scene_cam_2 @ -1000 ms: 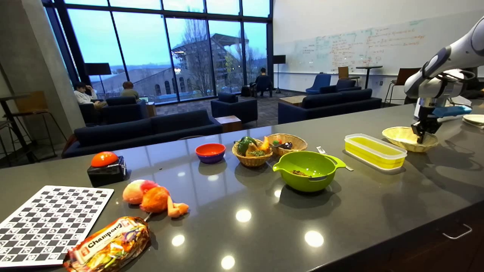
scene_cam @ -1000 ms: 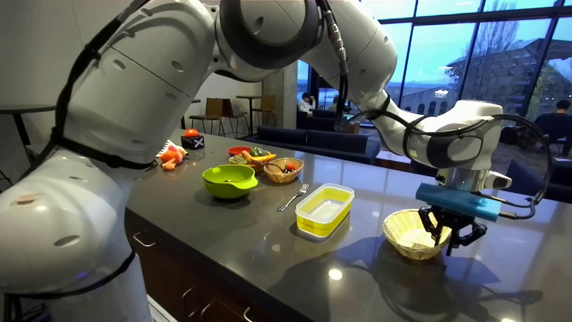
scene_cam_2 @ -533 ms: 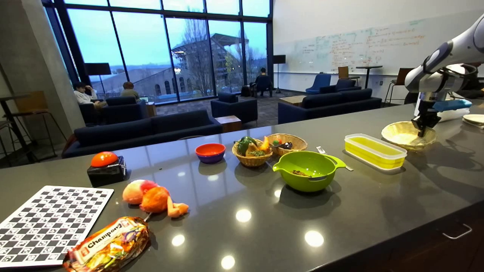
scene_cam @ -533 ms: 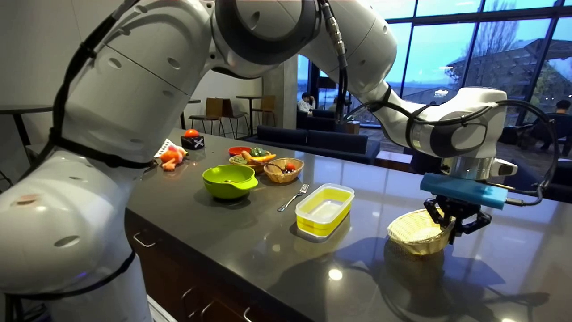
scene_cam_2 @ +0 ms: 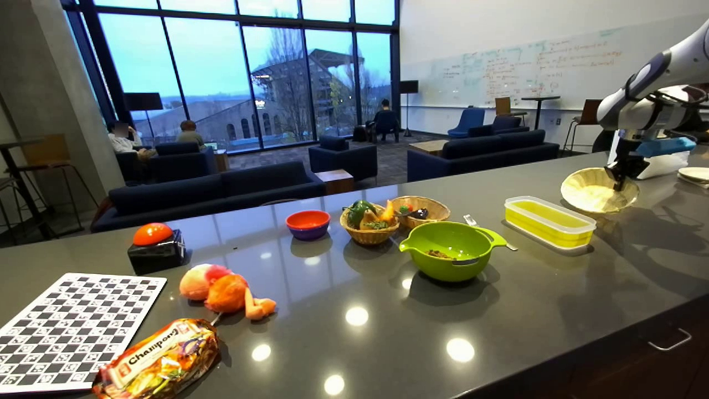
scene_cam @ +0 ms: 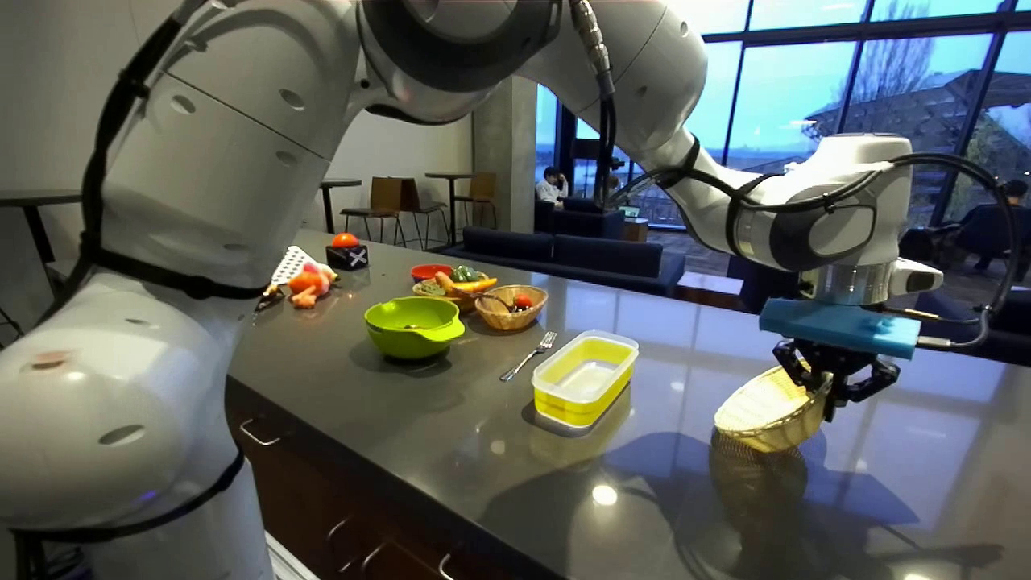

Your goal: Put the first right bowl in the second right bowl

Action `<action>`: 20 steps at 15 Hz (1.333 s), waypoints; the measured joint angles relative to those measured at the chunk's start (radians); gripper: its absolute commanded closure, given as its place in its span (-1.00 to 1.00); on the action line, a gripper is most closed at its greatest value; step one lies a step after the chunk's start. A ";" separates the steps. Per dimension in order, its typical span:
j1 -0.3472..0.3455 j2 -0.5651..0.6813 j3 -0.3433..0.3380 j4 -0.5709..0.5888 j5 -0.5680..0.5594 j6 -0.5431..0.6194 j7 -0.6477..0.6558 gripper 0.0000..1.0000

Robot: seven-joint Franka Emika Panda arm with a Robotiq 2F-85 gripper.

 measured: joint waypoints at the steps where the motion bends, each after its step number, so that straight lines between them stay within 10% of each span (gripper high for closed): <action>1: 0.000 -0.012 0.000 -0.015 0.000 0.010 0.006 0.96; 20: 0.182 -0.288 -0.140 -0.366 -0.302 0.163 0.482 0.96</action>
